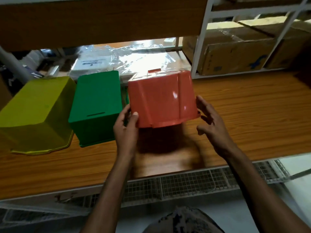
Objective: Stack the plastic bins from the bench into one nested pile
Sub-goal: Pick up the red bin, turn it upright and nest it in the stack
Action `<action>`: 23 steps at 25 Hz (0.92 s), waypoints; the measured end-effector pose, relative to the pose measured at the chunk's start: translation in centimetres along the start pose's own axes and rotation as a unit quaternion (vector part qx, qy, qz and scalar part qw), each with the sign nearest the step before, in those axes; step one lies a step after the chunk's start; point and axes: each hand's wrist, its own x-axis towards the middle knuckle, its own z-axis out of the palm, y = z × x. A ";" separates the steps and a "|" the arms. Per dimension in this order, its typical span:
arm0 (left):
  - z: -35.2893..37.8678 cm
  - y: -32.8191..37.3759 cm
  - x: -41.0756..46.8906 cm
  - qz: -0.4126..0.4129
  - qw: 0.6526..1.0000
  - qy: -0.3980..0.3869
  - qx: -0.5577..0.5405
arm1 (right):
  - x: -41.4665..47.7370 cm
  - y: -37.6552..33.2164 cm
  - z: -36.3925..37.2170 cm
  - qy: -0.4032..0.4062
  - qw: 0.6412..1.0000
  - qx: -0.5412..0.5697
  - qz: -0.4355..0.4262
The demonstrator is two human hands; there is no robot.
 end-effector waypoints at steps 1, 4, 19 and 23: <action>0.2 1.5 0.6 0.004 0.999 0.007 -0.035 | 0.2 -1.1 -0.8 -0.011 1.000 -0.010 -0.026; 0.9 5.3 1.5 0.046 0.994 -0.020 -0.098 | 1.3 -3.2 -1.5 0.049 0.994 -0.020 -0.096; 4.8 1.0 -2.1 0.273 0.945 -0.076 0.161 | 5.4 -4.4 -7.5 0.348 0.924 0.156 -0.010; 5.9 1.9 -1.1 0.219 0.970 0.016 0.101 | 3.4 -3.0 -6.5 0.211 0.971 0.109 -0.022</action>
